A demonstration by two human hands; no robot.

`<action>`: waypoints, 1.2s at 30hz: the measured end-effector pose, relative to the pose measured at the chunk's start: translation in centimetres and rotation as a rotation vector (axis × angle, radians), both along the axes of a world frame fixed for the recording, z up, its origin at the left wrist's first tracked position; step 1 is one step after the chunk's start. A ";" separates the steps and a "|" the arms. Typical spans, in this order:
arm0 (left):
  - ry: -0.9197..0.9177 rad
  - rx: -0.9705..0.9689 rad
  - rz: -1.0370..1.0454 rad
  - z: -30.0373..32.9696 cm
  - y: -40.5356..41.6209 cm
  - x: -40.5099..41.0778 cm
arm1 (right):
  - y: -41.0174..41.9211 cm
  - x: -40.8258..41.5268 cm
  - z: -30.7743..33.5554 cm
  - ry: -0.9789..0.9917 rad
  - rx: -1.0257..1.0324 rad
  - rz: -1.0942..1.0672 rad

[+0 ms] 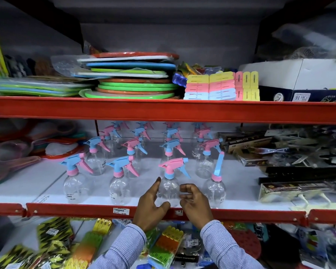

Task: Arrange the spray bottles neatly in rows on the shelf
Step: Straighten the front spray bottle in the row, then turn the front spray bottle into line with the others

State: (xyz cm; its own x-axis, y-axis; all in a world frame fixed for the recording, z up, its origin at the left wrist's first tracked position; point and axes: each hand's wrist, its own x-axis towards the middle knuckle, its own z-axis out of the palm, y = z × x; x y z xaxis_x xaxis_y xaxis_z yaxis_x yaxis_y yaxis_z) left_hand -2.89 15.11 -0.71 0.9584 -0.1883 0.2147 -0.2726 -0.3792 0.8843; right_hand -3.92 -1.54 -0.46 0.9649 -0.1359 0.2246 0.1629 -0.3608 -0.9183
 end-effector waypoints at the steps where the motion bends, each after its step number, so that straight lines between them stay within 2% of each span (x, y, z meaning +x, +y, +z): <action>1: 0.001 -0.002 0.001 0.0 0.0 0.0 | 0.0 0.0 0.1 0.000 0.000 0.003; 7: -0.051 -0.019 0.045 -0.1 0.1 -0.4 | -0.2 -0.8 -0.1 -0.032 0.015 -0.010; 12: -0.348 -0.174 0.267 0.5 -0.5 -2.4 | -1.7 -3.3 -0.9 -0.166 0.007 -0.191; 15: -0.469 -0.203 0.289 0.8 -2.2 -3.3 | -3.7 -4.5 -1.3 -0.207 0.030 -0.320; 18: -0.444 -0.193 0.182 0.9 -5.4 -4.4 | -6.2 -5.2 -1.3 -0.252 0.035 -0.460; 21: -0.326 -0.139 0.086 0.6 -8.4 -4.7 | -8.2 -4.9 -0.8 -0.285 0.055 -0.535; 24: -0.260 -0.072 0.060 0.1 -10.8 -4.4 | -10.0 -3.4 -0.5 -0.226 0.021 -0.430; 29: -0.198 -0.056 0.105 -0.1 -13.7 -4.4 | -12.0 -1.0 0.3 0.024 -0.033 -0.068; 32: -0.200 -0.040 0.182 -0.1 -15.0 -4.5 | -12.7 -0.3 1.2 0.071 -0.076 0.020; 36: -0.180 -0.020 0.218 0.0 -15.8 -4.7 | -13.3 -1.2 1.4 0.027 -0.109 0.057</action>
State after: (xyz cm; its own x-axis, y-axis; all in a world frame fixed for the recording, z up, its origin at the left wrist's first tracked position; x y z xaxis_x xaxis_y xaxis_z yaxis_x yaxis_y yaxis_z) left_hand -7.62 -0.68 -0.69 0.9219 0.0245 0.3866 -0.3395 -0.4295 0.8368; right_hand -5.09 -14.83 0.94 0.9763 -0.0572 0.2086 0.1614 -0.4496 -0.8785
